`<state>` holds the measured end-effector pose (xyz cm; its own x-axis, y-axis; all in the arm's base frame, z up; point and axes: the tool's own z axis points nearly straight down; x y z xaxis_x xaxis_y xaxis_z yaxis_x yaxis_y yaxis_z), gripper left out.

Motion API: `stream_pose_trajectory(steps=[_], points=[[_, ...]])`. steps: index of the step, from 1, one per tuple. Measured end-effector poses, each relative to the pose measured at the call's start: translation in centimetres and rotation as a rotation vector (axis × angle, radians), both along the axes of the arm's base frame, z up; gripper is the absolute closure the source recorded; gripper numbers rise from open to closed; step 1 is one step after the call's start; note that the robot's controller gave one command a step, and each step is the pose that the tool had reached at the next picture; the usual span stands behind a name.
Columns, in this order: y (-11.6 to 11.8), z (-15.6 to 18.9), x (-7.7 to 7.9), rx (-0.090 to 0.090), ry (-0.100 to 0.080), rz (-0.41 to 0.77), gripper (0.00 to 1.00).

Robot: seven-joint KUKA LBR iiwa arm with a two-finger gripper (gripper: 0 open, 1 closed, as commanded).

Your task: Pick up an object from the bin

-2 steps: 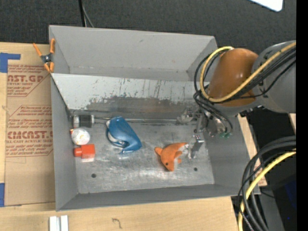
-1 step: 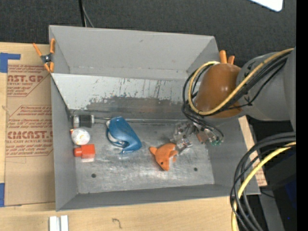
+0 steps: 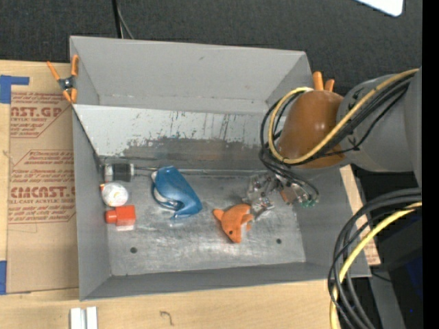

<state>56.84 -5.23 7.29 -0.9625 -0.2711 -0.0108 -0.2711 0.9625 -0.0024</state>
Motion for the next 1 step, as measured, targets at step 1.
stream_pose_trajectory(steps=[1], points=[[1.67, 15.22, -3.42, -0.001, 0.006, 0.026, 1.0]])
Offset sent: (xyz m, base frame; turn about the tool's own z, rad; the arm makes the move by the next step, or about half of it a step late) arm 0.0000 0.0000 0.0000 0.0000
